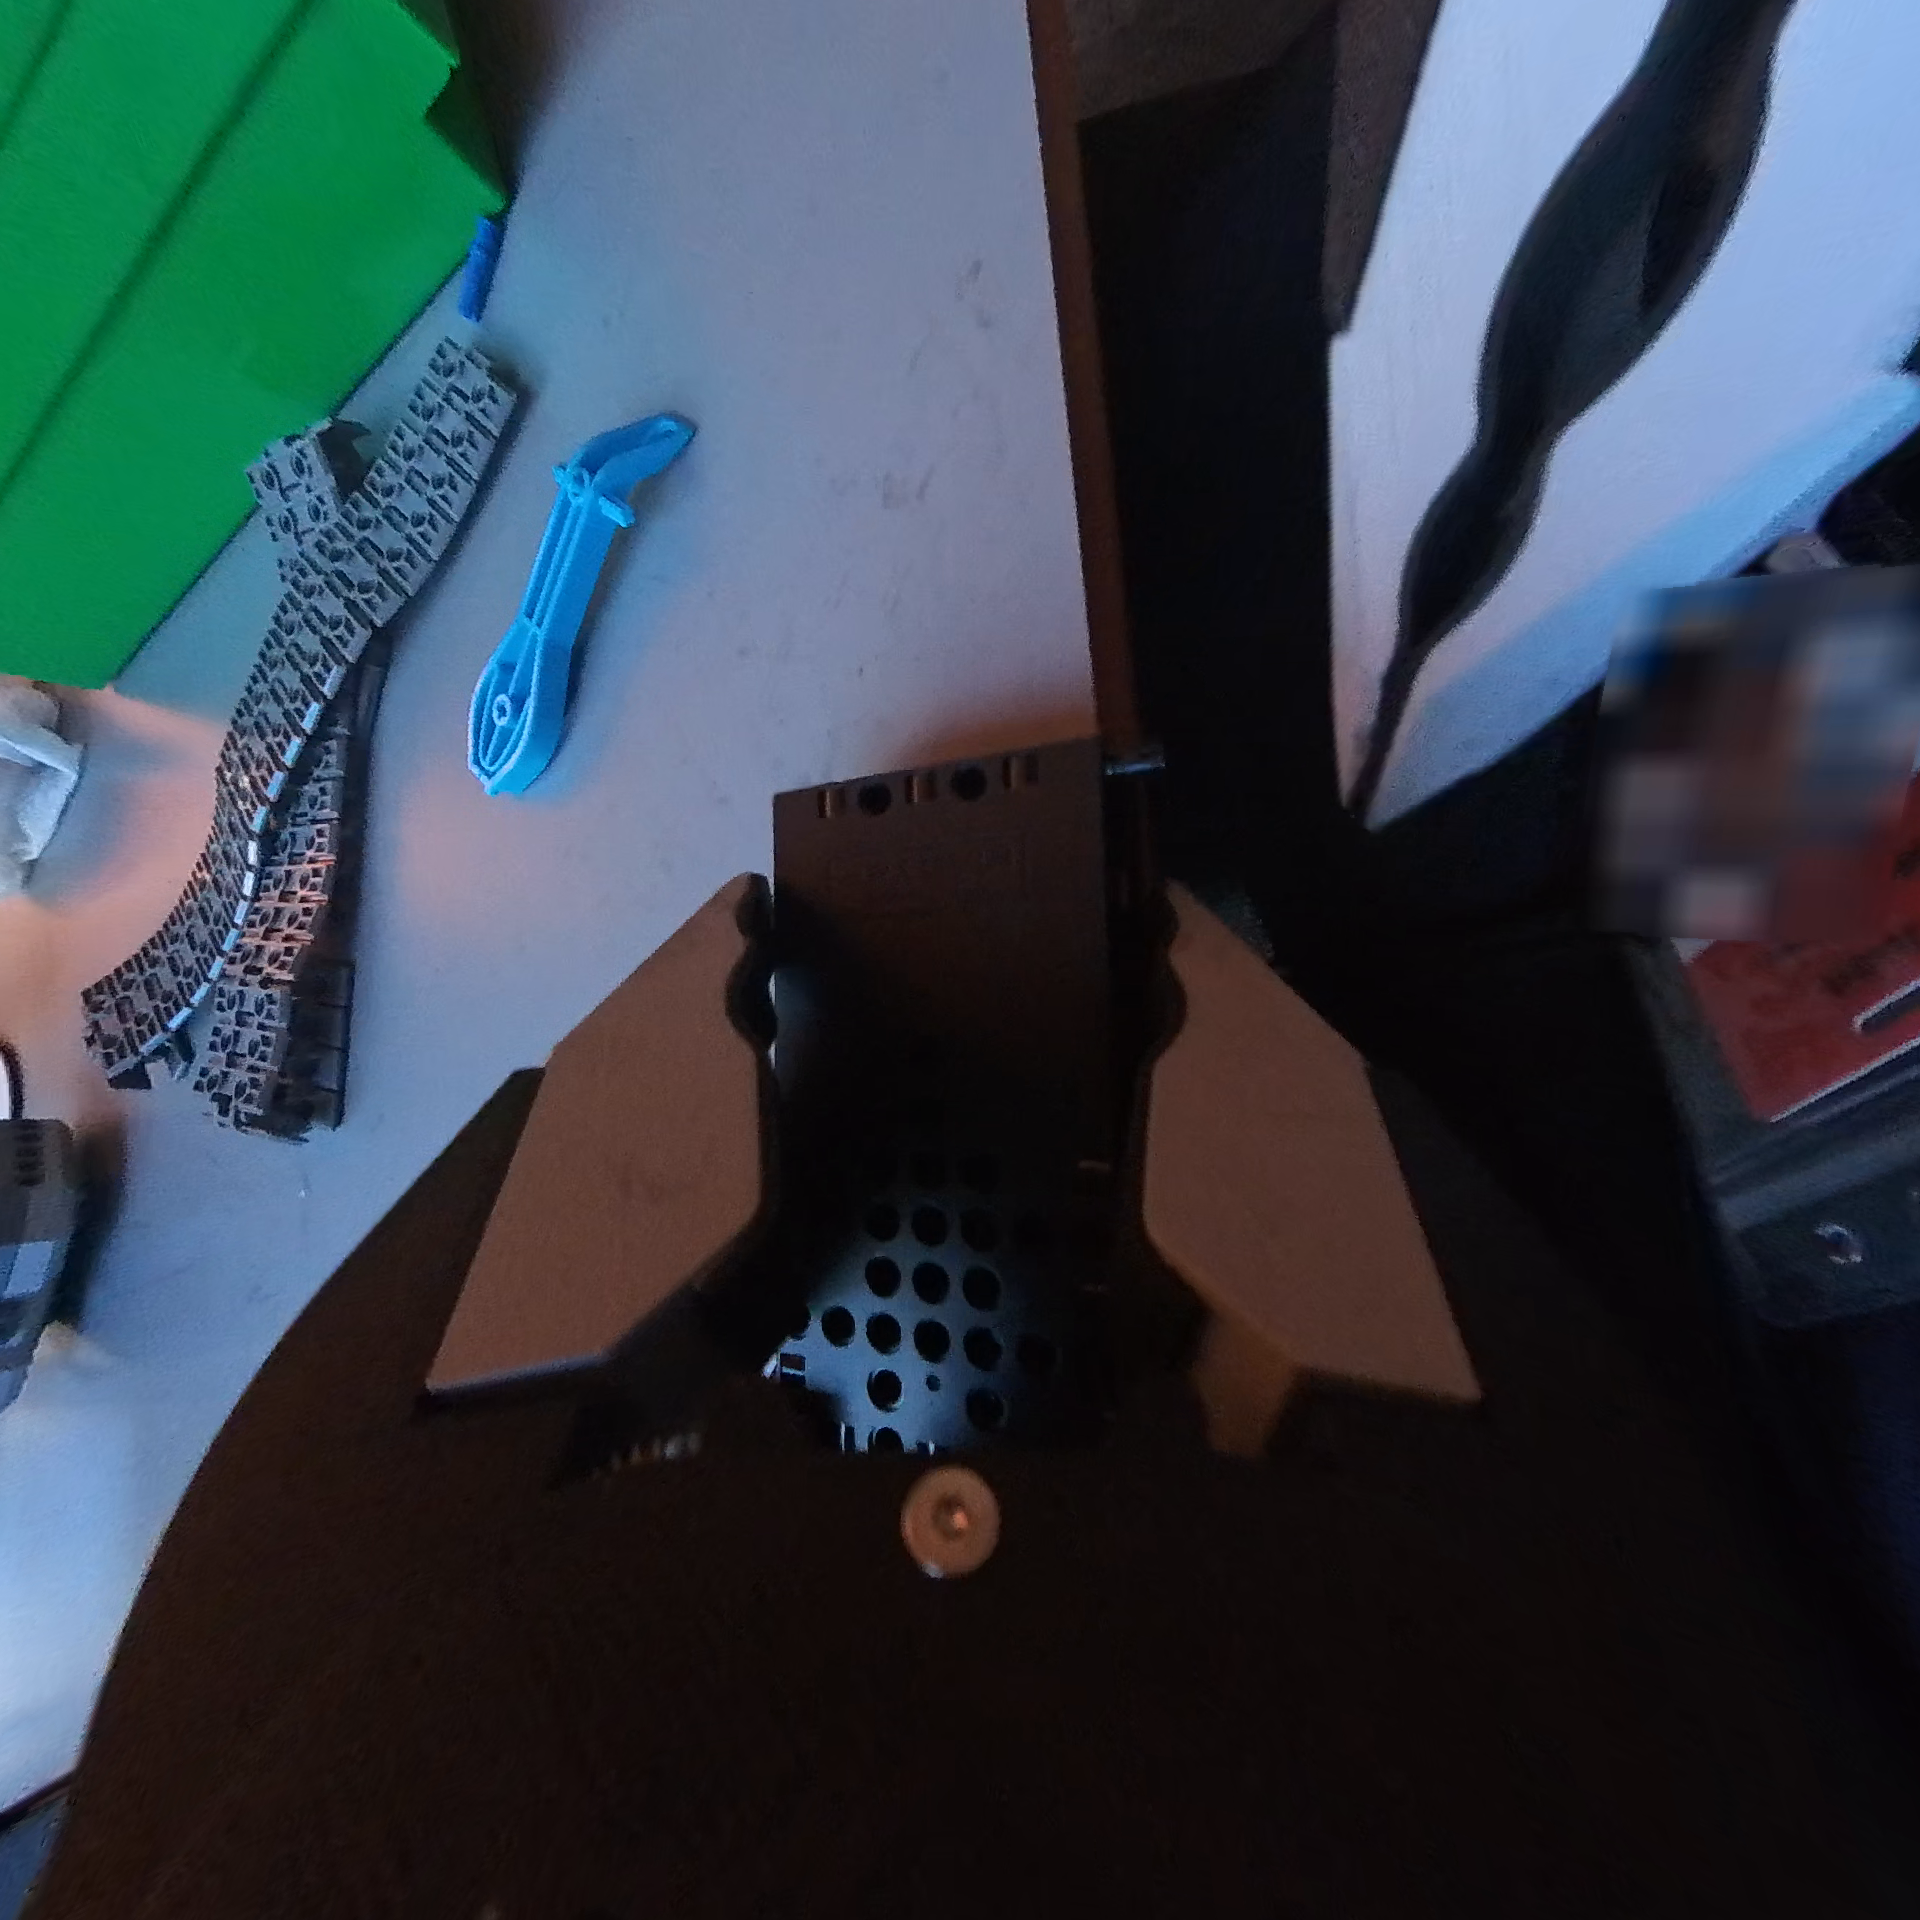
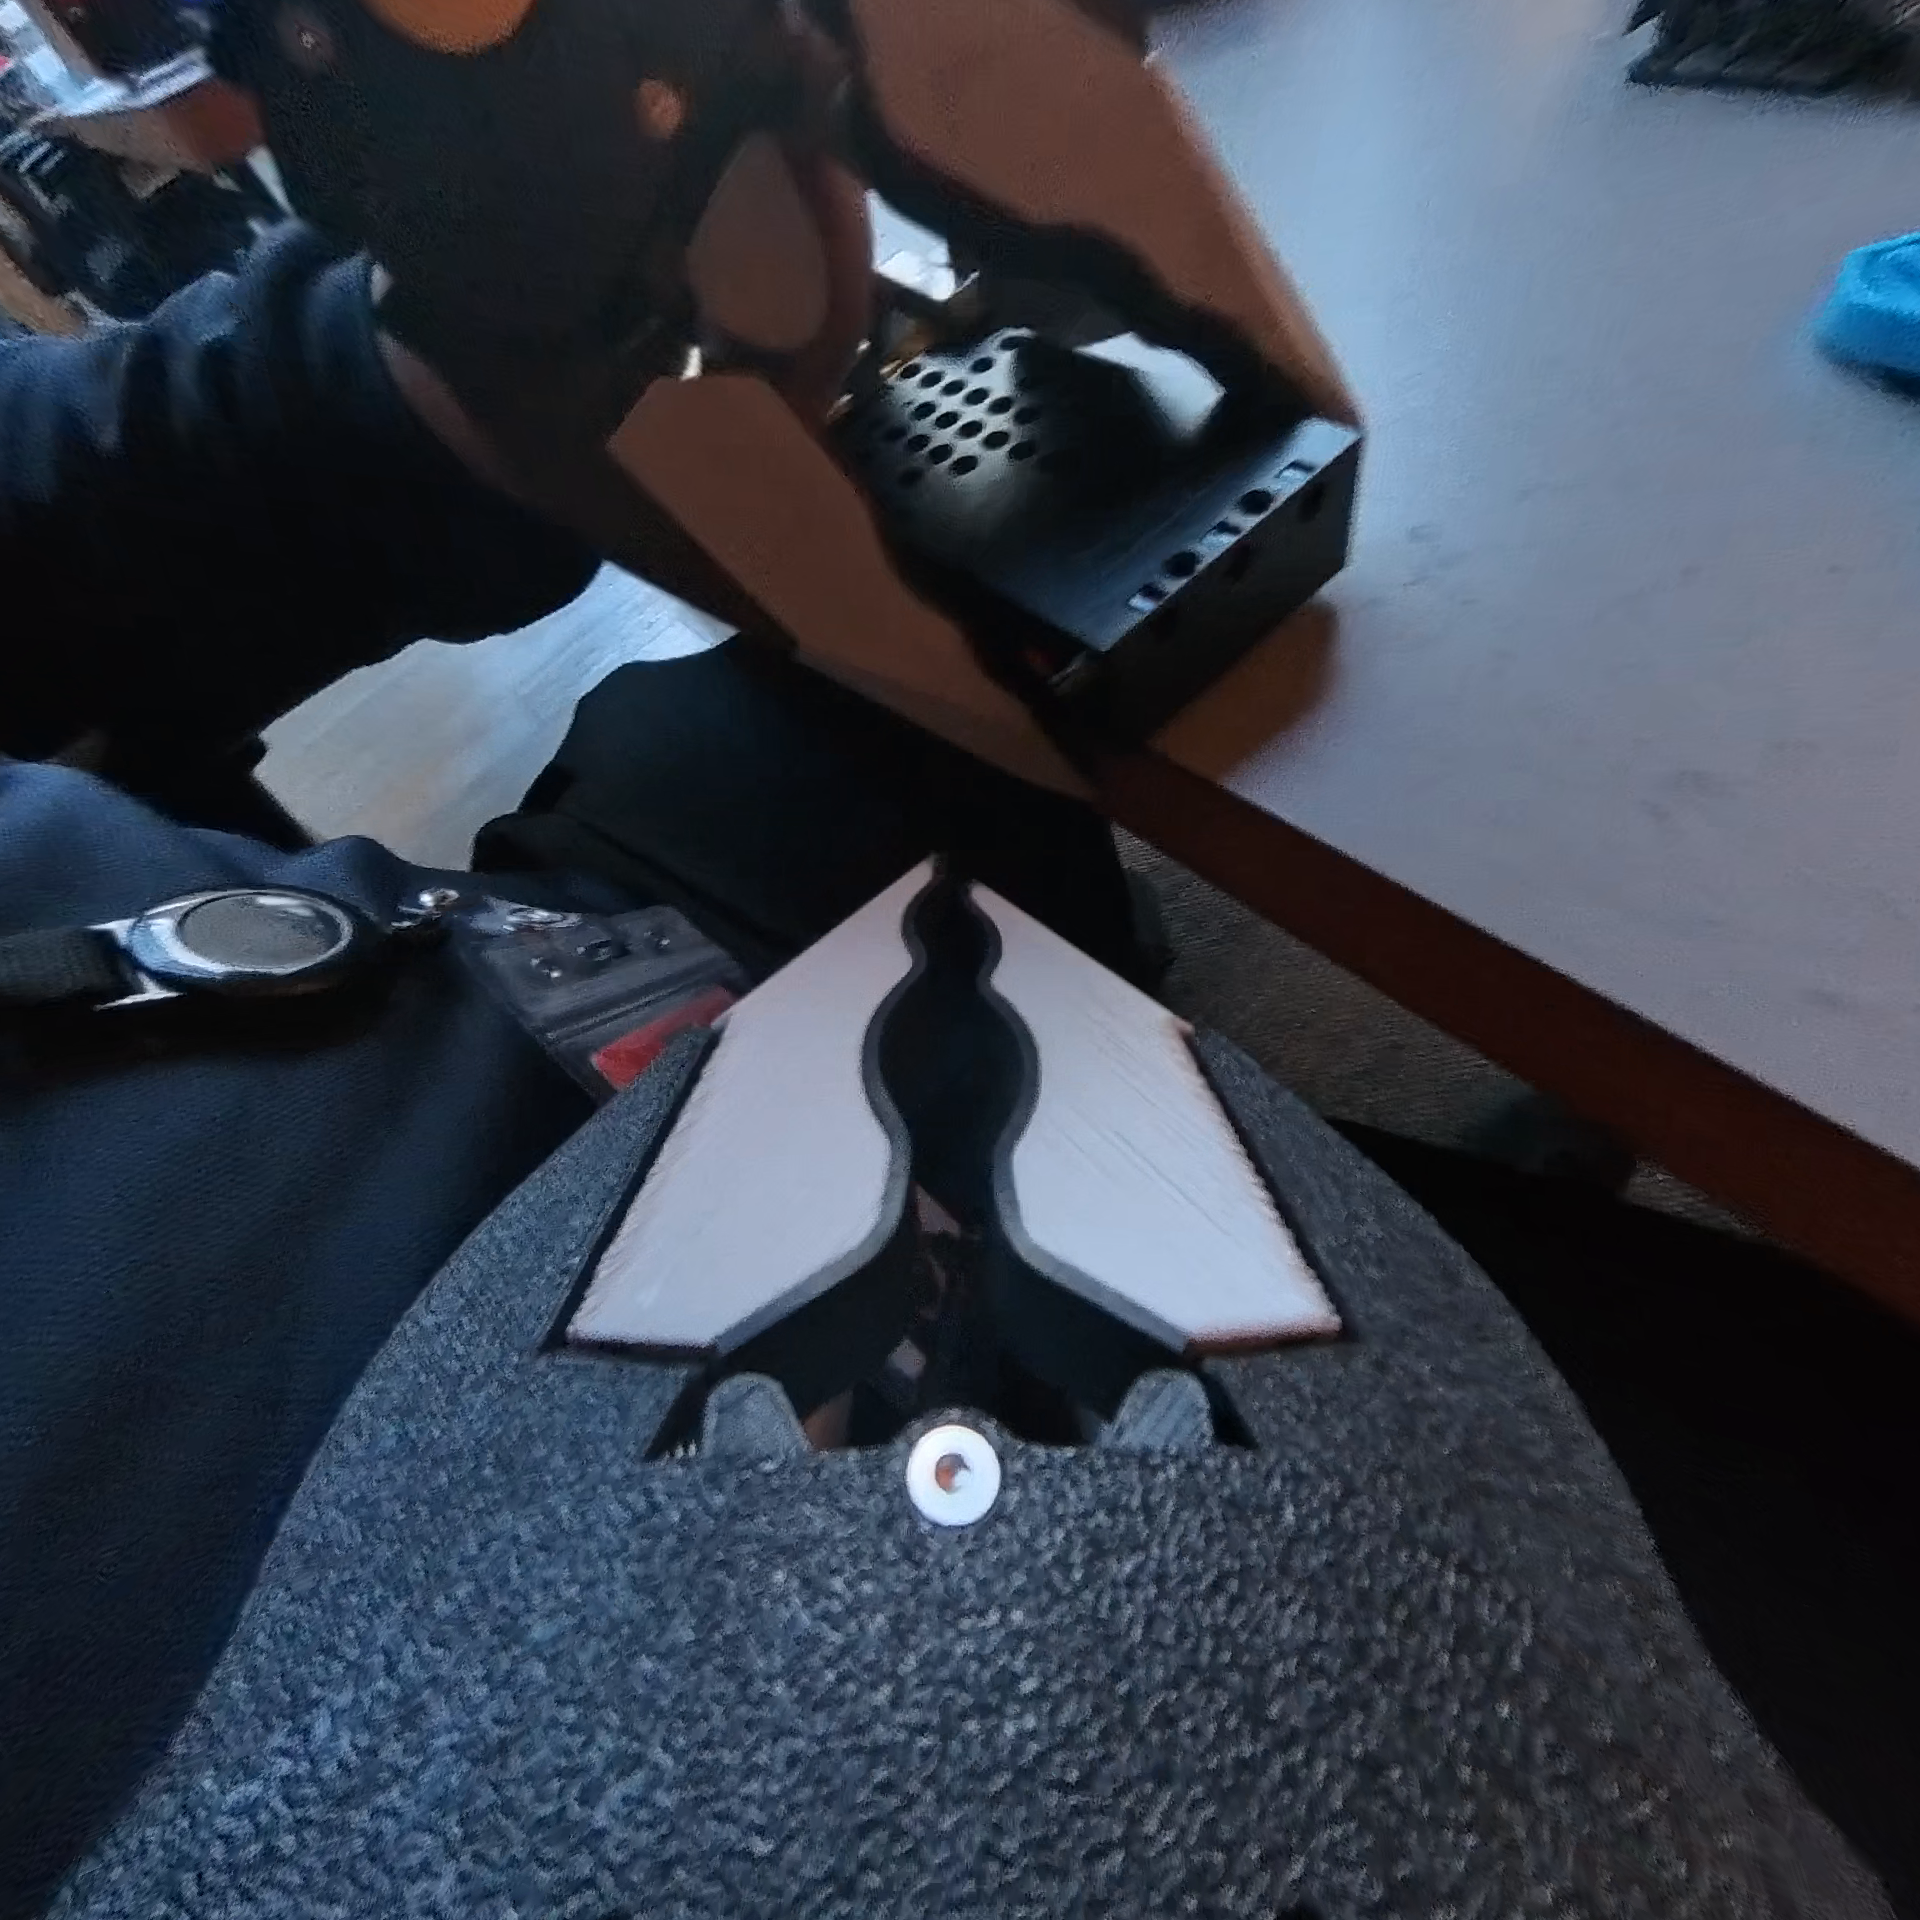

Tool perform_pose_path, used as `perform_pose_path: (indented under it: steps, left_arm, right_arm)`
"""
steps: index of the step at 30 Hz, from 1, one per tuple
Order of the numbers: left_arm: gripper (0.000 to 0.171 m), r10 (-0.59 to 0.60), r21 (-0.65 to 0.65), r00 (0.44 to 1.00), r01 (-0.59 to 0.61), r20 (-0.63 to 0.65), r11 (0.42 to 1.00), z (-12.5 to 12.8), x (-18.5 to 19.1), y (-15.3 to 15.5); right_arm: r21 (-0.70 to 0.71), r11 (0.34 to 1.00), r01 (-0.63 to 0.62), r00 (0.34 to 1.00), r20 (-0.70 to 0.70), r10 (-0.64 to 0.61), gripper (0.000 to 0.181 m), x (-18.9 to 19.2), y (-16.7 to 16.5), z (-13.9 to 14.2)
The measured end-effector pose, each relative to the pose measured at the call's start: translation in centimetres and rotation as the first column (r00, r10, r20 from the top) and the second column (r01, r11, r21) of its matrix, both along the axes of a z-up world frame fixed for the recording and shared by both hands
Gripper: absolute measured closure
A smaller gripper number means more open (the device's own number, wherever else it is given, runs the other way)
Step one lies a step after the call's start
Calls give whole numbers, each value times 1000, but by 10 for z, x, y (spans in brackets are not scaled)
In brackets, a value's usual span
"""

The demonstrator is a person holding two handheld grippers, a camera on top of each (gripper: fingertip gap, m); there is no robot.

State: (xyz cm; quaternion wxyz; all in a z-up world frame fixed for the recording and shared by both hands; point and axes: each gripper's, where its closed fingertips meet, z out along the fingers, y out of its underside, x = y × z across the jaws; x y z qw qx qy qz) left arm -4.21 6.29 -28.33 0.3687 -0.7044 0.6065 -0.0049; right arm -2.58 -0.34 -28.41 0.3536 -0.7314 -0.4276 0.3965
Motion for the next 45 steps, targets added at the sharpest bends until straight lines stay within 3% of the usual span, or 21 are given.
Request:
perform_pose_path:
  steps: [10,15,21,32,40,45]
  left_arm:
    - [101,7,-7,1000,-7,-1,1000,-1,0,1]
    - [101,11,10,1000,-11,-9,1000,0,0,1]
    - [101,20,114,999,-15,-43,993,3,1,0]
    - [100,56,303,991,-16,-123,953,10,3,-4]
    - [101,-46,466,998,17,51,885,59,9,-12]
    - [102,-84,529,990,13,110,849,77,11,-17]
  right_arm:
    - [211,972,104,994,10,-108,179,7,21,18]
    - [22,992,123,989,-83,-121,169,0,22,24]
    - [-252,961,115,977,-149,-155,170,0,24,16]
    - [-116,978,172,979,-88,-182,180,-2,20,17]
    - [-244,970,4,913,-394,-103,181,-6,5,63]
    - [-375,916,-140,835,-542,-94,181,-6,-3,80]
